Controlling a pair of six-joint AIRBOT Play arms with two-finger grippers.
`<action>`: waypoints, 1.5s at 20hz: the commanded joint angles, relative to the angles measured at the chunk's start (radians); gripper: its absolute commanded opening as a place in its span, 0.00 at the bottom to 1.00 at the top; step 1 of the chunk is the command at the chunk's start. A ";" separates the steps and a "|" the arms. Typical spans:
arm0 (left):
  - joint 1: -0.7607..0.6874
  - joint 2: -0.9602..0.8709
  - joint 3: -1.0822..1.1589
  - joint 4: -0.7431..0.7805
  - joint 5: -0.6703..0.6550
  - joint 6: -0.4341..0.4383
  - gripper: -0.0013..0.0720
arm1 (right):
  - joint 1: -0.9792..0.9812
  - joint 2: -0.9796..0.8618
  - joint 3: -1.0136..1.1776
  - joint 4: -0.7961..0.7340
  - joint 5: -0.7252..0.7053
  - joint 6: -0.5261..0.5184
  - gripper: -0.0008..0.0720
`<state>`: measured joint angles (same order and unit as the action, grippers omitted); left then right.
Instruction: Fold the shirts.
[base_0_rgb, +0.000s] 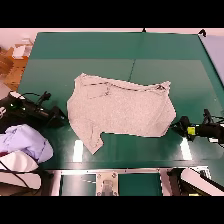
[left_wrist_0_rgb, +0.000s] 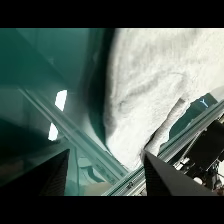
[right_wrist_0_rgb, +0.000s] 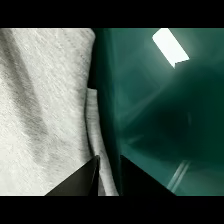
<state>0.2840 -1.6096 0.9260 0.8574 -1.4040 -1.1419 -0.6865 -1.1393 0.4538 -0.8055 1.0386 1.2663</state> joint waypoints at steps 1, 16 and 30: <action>-0.048 -0.002 -0.017 0.018 0.058 0.010 0.77 | 0.050 -0.051 -0.013 0.077 -0.066 -0.034 0.20; -0.051 -0.002 -0.017 -0.028 0.052 0.028 0.77 | 0.048 0.303 0.050 -0.360 0.230 0.376 0.50; -0.051 0.008 -0.092 -0.192 0.221 0.087 0.61 | -0.119 0.040 0.072 -0.224 0.158 0.161 0.53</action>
<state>0.2325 -1.6035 0.8486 0.7673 -1.3296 -1.0935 -0.7940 -1.0496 0.5285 -1.1168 1.2030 1.5093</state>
